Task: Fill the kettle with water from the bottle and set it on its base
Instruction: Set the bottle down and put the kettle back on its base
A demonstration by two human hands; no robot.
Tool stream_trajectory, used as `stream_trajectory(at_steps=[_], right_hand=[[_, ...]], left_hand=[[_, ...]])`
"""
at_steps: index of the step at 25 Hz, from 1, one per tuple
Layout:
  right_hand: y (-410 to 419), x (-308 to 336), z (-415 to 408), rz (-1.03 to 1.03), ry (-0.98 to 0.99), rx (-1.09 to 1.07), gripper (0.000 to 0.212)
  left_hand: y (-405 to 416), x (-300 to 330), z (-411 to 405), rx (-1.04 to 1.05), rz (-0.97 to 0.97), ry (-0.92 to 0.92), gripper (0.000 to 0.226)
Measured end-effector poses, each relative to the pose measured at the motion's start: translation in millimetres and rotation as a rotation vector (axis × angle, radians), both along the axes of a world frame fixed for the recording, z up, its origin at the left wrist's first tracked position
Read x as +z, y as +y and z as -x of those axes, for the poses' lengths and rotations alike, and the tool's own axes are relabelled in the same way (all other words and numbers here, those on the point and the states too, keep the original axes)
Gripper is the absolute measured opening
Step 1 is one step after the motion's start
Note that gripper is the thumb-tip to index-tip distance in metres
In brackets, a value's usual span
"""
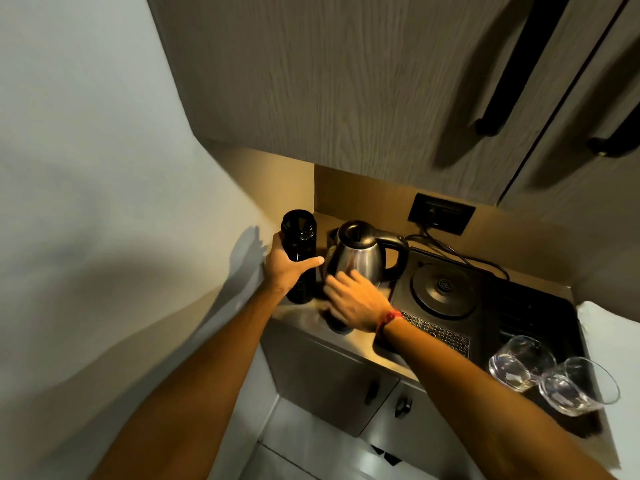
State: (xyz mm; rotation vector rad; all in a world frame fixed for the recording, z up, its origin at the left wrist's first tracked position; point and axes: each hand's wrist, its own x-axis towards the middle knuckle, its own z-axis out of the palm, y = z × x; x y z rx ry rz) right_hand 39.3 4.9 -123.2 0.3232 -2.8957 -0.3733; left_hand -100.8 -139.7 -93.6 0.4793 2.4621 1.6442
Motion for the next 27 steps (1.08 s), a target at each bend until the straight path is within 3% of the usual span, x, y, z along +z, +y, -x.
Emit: stream_trajectory(at_steps=[3,5,7,9,12,15,20,27], right_hand=[[-7.9,-25.0,-14.9,0.102,-0.312,-0.198,0.063],[-7.4,-26.9,-15.4,0.221,-0.436,-0.312,0.070],[-7.0,-17.1,-13.0,0.272,-0.353,-0.299,0.072],[-2.3,3.1,-5.6,0.293,-0.107,-0.243,0.074],[3.1,49.2,20.0,0.517,0.165,-0.253,0.078],[-1.1,98.6,55.2,0.635,0.287,-0.254,0.077],[-20.7,126.7,82.9,0.482,0.020,-0.165,0.073],[-30.3,129.1,93.1,0.364,0.000,-0.171,0.071]], left_hand=[[-12.0,-13.0,-12.1,-0.054,0.048,-0.003,0.096],[-21.2,-21.0,-22.9,-0.030,0.238,0.145,0.099],[-31.1,-28.0,-30.6,0.001,0.472,0.416,0.095],[-37.1,-25.3,-32.3,0.002,0.558,0.595,0.089],[-39.9,-8.8,-26.3,0.021,0.580,0.683,0.087],[-39.0,14.2,-17.4,0.017,0.623,0.728,0.088],[-37.5,34.7,-15.4,0.005,0.665,0.721,0.102],[-46.4,38.9,-3.5,0.054,0.669,0.736,0.114]])
